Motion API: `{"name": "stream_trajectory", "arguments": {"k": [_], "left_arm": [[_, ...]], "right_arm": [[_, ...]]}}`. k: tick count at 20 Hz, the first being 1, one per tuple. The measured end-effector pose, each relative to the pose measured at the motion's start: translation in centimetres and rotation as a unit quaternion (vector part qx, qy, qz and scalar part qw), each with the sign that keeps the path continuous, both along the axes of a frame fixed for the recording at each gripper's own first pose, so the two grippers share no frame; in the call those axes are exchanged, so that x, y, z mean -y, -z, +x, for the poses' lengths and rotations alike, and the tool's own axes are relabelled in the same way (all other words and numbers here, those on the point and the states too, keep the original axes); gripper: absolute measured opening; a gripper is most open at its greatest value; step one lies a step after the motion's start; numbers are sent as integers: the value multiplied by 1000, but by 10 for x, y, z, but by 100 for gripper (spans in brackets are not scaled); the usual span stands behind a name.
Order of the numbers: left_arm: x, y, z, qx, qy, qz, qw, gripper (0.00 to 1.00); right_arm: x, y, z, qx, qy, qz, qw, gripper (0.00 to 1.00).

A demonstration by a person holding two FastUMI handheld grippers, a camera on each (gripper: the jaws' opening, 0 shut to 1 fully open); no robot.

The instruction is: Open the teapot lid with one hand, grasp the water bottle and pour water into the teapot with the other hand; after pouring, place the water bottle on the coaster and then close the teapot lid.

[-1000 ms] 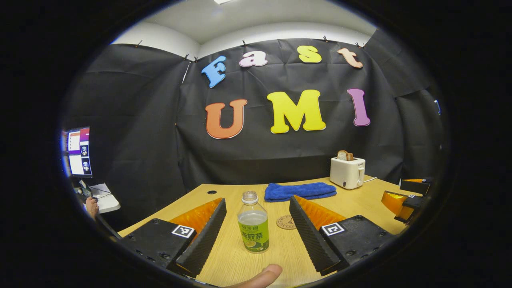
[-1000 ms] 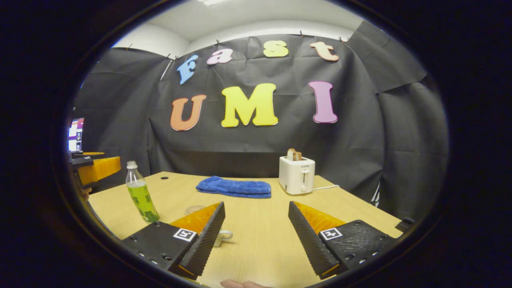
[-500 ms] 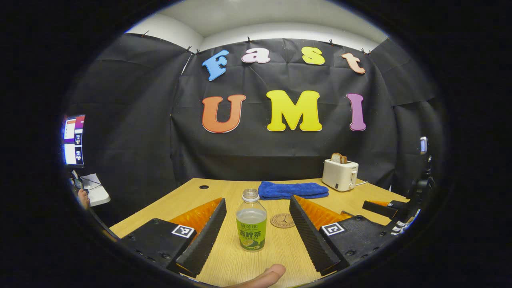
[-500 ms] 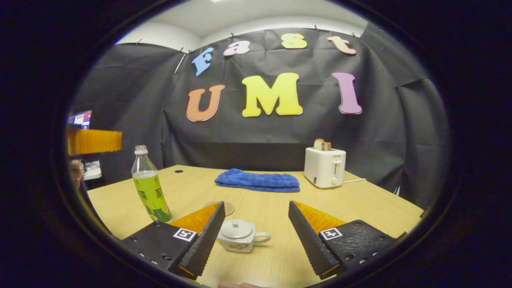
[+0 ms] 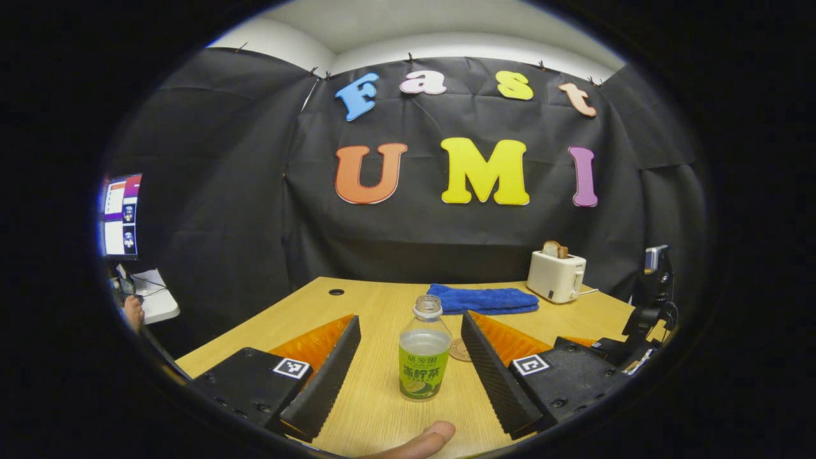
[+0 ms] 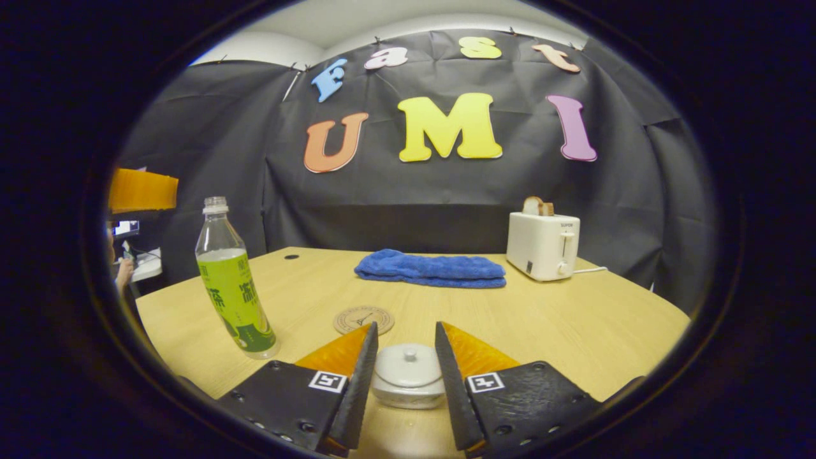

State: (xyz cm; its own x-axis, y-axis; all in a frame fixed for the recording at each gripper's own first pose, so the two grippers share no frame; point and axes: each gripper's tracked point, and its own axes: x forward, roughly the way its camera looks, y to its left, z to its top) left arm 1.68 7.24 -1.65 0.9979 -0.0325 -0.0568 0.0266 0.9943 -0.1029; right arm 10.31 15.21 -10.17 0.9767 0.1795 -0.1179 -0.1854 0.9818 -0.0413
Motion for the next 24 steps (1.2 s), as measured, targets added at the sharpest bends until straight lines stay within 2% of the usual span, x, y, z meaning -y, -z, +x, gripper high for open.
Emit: {"name": "stream_trajectory", "arguments": {"k": [3,5,7,12,14,15,17,20,24], "left_arm": [[1,0,1,1,1,4,1000,99],[1,1,0,-1,3,4,1000,99],[1,1,0,-2,3,4,1000,99],[0,4,1,-7,-1,3,1000,99],[-1,2,2,-5,-1,1,1000,99],[-1,2,2,-3,-2,-5,1000,99],[-1,5,4,-4,1,-16,1000,99],[-3,9,9,-9,11,-19,1000,99],[-5,9,10,4,47,-26,999,99]], "right_arm": [[4,2,2,8,9,-25,1000,55],[2,2,7,5,2,-24,1000,33],[4,0,7,3,2,-22,1000,24],[5,2,7,-8,-5,-7,1000,25],[15,-4,8,5,14,-8,1000,24],[14,1,11,-1,13,-11,1000,1],[13,-2,11,2,9,-23,1000,2],[12,-7,7,-6,2,-3,1000,1],[19,-27,2,5,2,12,1000,1]]}}
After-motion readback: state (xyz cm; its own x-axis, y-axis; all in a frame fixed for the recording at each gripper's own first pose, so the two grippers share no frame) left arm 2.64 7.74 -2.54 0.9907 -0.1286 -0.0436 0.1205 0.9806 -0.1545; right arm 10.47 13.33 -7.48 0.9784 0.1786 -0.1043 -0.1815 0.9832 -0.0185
